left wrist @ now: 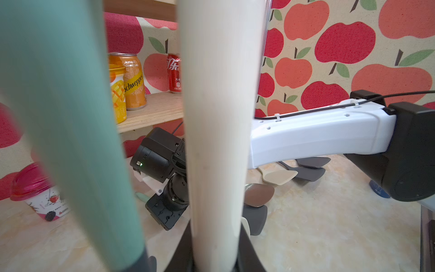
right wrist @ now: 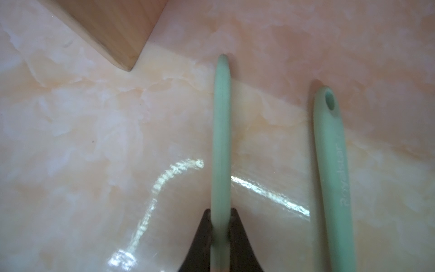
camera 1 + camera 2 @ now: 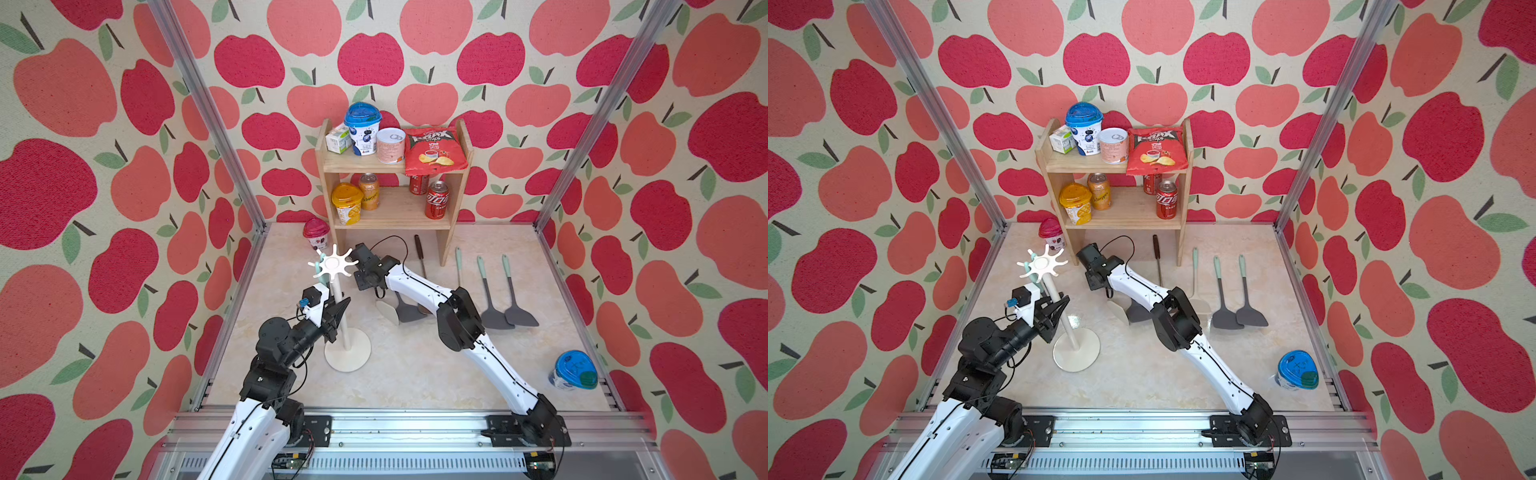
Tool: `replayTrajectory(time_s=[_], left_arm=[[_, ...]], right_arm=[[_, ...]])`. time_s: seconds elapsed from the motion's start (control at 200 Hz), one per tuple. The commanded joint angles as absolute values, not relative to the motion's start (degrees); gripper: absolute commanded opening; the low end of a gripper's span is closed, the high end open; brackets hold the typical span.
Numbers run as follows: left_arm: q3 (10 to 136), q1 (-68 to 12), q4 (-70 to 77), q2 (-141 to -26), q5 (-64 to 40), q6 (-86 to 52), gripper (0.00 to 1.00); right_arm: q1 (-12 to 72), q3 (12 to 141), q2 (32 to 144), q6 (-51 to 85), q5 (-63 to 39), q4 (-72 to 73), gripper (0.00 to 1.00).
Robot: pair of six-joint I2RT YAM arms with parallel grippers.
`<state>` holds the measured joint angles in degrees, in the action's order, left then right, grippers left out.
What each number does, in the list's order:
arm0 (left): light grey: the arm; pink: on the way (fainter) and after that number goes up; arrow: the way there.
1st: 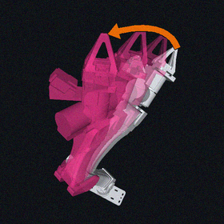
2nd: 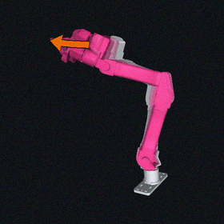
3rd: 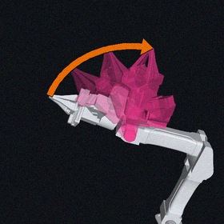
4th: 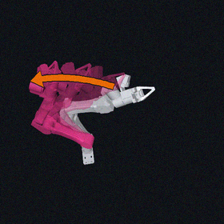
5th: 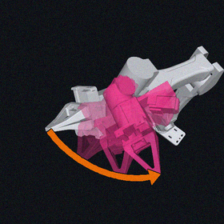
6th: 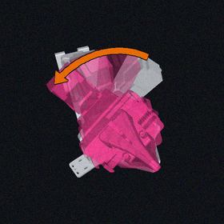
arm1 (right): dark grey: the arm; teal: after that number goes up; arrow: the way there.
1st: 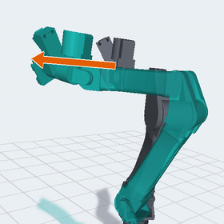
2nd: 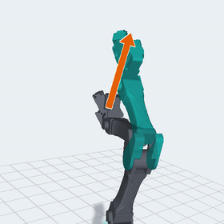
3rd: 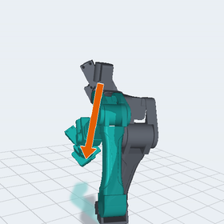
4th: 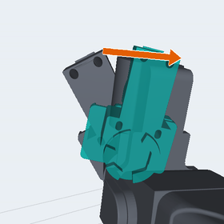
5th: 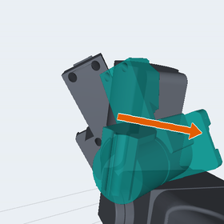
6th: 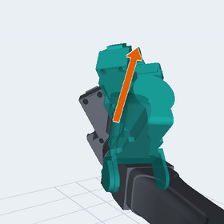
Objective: Take the spatula off the kitchen utensil rack
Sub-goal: Place the spatula at the center of the board.
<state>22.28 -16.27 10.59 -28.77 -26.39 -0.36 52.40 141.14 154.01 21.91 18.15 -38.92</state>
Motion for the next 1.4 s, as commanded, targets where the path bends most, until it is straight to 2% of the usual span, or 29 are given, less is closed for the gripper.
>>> replayTrajectory(time_s=[0.0, 0.145, 0.335, 0.41, 0.49, 0.54, 0.705, 1.03, 1.161, 1.306, 1.396], left_arm=[[22.1, -16.0, 9.2, -29.5, -25.2, -1.2, 0.00], [22.6, -16.0, 9.0, -30.3, -25.3, -0.7, 0.00], [23.2, -16.0, 8.6, -31.4, -25.9, -0.5, 0.00], [23.2, -16.0, 9.1, -31.5, -25.9, -0.7, 0.00], [23.0, -15.9, 9.4, -31.5, -25.5, -1.4, 0.00], [22.9, -15.9, 9.6, -31.6, -25.8, -1.6, 0.00], [23.0, -15.9, 9.5, -31.4, -26.2, -1.3, 0.00], [23.5, -15.9, 11.3, -33.9, -29.7, -1.2, 0.00], [22.3, -16.0, 16.1, -35.4, -32.7, -3.9, 0.00], [22.5, -16.2, 15.9, -35.3, -33.0, -4.5, 0.00], [22.1, -16.2, 15.8, -34.3, -31.9, -4.6, 0.00]], right_arm=[[51.4, 139.0, 156.0, 20.7, 15.9, -41.9, 0.15], [51.1, 139.1, 156.1, 21.8, 12.0, -41.7, 0.29], [50.4, 138.2, 156.1, 23.8, 8.2, -41.4, 0.31], [49.9, 137.1, 155.7, 24.2, 7.8, -41.0, 0.24], [49.1, 135.4, 155.2, 24.9, 6.3, -40.1, 0.08], [48.5, 134.6, 155.0, 25.3, 4.8, -39.8, 0.04], [47.2, 131.8, 153.4, 23.4, 5.5, -38.6, 0.02], [43.7, 115.0, 145.1, 26.5, 7.0, -31.1, 0.02], [43.9, 111.2, 142.3, 27.1, 5.2, -26.5, 0.11], [45.9, 108.9, 137.3, 24.0, 3.6, -22.1, 0.29], [47.5, 105.1, 132.1, 22.0, 2.3, -17.7, 0.36]])
